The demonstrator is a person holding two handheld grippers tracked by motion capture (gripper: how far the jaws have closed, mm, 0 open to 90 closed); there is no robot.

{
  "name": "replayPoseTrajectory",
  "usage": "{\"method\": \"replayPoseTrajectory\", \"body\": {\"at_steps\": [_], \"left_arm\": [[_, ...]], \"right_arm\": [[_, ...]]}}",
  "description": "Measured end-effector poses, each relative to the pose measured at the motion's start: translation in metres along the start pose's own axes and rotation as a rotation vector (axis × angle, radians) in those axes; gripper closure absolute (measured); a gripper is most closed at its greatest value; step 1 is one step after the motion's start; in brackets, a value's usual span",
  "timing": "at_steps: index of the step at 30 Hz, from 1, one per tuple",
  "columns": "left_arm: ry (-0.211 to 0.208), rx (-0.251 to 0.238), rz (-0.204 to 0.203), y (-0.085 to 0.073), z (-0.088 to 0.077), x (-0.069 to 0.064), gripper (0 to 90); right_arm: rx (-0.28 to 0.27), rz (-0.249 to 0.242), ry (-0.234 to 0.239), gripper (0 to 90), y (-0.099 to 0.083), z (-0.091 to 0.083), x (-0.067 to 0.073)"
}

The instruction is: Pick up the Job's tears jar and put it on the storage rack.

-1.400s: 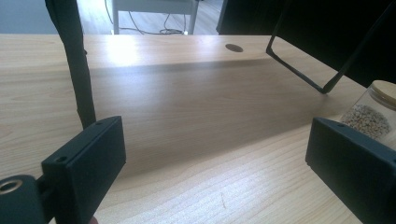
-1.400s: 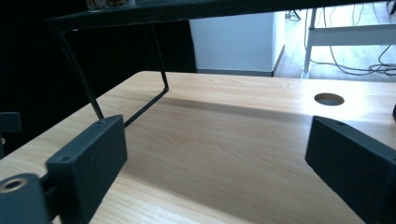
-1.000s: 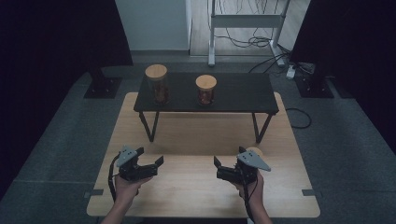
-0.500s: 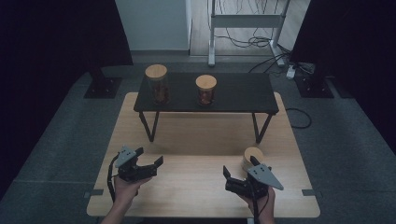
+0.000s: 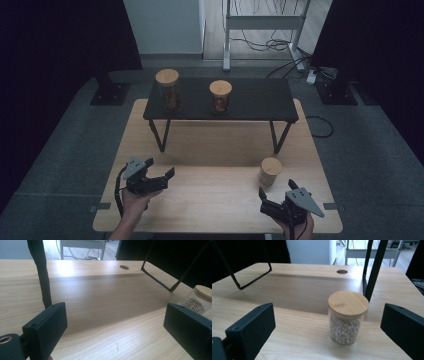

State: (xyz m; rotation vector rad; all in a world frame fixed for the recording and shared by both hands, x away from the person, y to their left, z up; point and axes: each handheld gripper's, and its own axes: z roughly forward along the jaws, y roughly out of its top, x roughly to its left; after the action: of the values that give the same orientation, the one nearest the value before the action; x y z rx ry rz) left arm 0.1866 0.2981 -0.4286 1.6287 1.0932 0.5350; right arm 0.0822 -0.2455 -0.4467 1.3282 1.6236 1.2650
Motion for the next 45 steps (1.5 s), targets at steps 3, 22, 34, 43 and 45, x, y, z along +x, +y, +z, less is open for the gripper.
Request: {"method": "replayPoseTrajectory", "body": {"at_steps": [3,22,34,43,45], "left_arm": [[0.0,0.003,0.001,0.0,0.0,0.0,4.6],[0.003,0.009,0.003,-0.001,0.001,0.0,4.4],[0.006,0.008,0.0,-0.001,0.001,0.0,4.5],[0.008,0.011,-0.002,-0.001,0.002,0.001,4.5],[0.009,0.013,-0.002,-0.001,0.002,0.001,4.5]], "right_arm": [[0.015,0.001,-0.004,0.0,-0.001,0.001,-0.002],[0.056,0.022,-0.007,0.0,-0.005,0.01,-0.003],[0.1,-0.003,-0.031,0.0,-0.003,0.023,-0.003],[0.149,-0.048,-0.057,0.0,0.003,0.05,-0.001],[0.159,-0.044,-0.061,0.0,0.004,0.057,-0.004]]}}
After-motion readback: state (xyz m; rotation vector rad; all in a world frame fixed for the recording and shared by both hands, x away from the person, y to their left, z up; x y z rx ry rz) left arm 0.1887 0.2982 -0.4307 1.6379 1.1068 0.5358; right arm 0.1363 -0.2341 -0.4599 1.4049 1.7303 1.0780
